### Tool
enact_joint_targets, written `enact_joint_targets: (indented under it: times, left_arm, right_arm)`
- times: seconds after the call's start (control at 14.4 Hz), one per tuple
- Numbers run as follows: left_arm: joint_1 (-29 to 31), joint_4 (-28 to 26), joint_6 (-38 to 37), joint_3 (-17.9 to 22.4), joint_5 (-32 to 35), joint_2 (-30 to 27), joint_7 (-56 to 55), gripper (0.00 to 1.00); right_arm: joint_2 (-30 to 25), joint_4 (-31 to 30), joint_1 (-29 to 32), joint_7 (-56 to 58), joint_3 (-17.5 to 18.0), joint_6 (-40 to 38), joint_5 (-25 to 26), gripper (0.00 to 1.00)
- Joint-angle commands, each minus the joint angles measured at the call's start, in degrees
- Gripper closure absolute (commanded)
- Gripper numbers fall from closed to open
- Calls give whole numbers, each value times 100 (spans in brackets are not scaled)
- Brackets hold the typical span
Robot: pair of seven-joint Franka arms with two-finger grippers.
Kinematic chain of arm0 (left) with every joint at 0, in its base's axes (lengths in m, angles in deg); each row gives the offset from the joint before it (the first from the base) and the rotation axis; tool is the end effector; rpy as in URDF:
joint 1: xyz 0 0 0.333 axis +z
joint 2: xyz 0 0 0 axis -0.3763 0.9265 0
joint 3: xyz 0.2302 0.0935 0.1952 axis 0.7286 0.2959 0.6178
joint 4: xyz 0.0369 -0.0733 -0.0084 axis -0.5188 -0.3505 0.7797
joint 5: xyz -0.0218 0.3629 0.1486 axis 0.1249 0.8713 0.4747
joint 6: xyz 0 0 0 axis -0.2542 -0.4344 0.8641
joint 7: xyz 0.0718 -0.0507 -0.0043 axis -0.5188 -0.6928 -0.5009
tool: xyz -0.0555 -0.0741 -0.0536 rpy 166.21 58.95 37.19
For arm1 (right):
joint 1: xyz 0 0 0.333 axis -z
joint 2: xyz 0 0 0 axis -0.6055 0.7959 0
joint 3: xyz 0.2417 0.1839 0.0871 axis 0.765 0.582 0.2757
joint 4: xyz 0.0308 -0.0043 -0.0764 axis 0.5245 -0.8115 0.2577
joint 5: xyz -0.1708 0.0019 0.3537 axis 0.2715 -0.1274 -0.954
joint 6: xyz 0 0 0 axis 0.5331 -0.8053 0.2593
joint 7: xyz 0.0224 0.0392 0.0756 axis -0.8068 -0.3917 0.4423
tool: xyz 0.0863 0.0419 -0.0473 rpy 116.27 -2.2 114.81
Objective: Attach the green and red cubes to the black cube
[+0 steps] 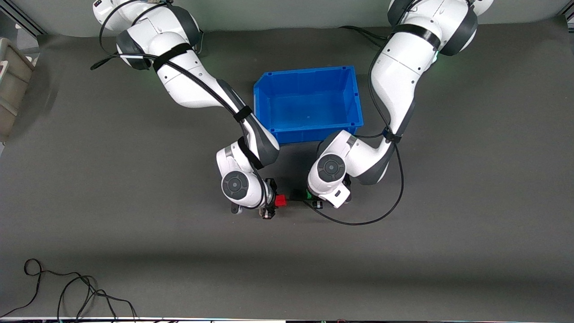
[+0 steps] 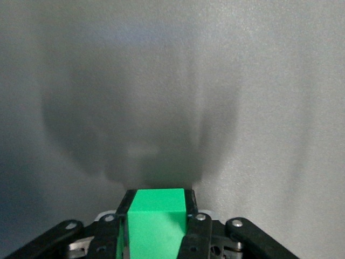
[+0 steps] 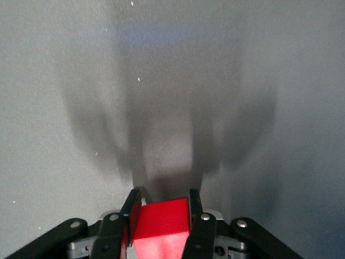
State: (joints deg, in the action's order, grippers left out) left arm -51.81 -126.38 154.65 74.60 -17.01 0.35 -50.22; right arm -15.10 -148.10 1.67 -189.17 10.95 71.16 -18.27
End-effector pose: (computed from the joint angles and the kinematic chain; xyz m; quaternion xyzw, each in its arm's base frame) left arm 0.6021 -0.4353 0.1860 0.6778 0.7329 -0.0546 0.0200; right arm 0.6410 0.4210 0.1725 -0.6660 0.7390 0.0960 0.0326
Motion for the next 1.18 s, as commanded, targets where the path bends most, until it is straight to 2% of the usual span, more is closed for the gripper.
enact_joint_targets:
  times: [0.0,0.83,1.11]
  left_arm:
    - [-87,259,185,66,-2,185,-260,100]
    - [-140,294,150,57,-37,203,-287,100]
    - [-193,294,168,66,-11,212,-339,100]
  right_arm:
    - [148,235,-27,-233,72,76,69,100]
    - [183,226,-141,-233,81,129,86,100]
    - [227,155,-141,-224,116,621,51,100]
